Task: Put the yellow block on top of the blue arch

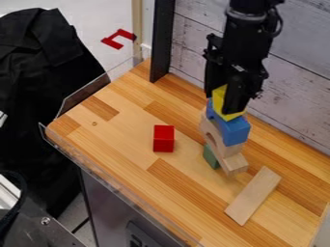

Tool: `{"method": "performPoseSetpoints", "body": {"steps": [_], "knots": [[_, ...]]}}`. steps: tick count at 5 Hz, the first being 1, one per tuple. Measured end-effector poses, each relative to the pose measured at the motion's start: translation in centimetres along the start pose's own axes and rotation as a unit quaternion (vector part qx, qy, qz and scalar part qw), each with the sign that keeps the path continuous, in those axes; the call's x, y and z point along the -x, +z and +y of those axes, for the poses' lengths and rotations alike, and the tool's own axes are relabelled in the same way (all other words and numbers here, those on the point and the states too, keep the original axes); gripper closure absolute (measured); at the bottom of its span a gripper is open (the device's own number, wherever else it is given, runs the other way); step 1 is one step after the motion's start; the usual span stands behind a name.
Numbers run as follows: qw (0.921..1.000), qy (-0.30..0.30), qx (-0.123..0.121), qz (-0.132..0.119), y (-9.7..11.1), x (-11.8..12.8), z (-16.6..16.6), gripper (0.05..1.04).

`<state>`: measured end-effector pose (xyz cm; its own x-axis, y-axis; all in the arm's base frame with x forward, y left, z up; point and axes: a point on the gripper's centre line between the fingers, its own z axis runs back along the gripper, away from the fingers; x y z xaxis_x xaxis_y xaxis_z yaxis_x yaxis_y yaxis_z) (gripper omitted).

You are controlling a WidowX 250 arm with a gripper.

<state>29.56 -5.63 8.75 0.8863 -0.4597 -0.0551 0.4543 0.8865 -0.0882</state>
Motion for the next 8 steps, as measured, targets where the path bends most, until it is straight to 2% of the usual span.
{"method": "performPoseSetpoints", "body": {"steps": [1, 2, 3, 4, 5, 6, 7, 8], "knots": [[1.0, 0.004, -0.001, 0.005, -0.1, -0.1, 0.1, 0.488], [0.9999, 0.01, 0.0, 0.014, -0.3, 0.0, 0.2, 0.418], [0.9994, 0.022, -0.003, 0.027, -0.3, 0.3, 0.3, 0.142], [0.9991, 0.03, -0.008, 0.027, 0.1, 0.1, 0.5, 0.083], [0.9987, 0.042, -0.024, 0.013, 1.7, 0.2, 1.4, 0.084], [0.9966, 0.073, -0.034, -0.016, 4.8, 1.1, 2.5, 0.084], [0.993, 0.11, -0.029, -0.032, 6.2, 2.5, 3.8, 0.084], [0.9892, 0.143, -0.016, -0.025, 5.6, 4.0, 5.2, 0.084]]}}
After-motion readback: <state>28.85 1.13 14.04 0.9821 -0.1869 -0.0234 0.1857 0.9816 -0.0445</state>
